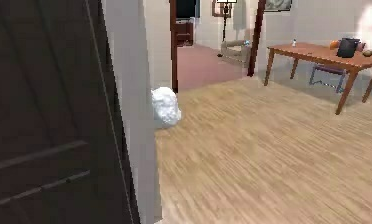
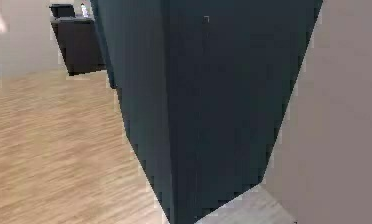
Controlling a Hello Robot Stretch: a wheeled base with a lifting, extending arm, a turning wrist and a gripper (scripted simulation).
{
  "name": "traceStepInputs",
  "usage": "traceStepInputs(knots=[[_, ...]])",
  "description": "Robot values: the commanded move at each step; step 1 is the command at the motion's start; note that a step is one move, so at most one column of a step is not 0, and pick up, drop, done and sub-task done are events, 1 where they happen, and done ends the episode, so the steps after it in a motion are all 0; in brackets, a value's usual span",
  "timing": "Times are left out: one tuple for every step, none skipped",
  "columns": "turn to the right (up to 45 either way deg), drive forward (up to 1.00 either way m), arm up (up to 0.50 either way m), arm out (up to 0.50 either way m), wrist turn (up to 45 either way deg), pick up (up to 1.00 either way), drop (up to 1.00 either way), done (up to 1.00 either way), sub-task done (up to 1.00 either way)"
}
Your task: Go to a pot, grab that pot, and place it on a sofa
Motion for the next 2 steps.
traceStepInputs(knots=[[45.0,0.00,0.00,0.00,0.0,0.00,0.00,0.00,0.00],[0.0,1.00,0.00,0.00,0.0,0.00,0.00,0.00,0.00]])
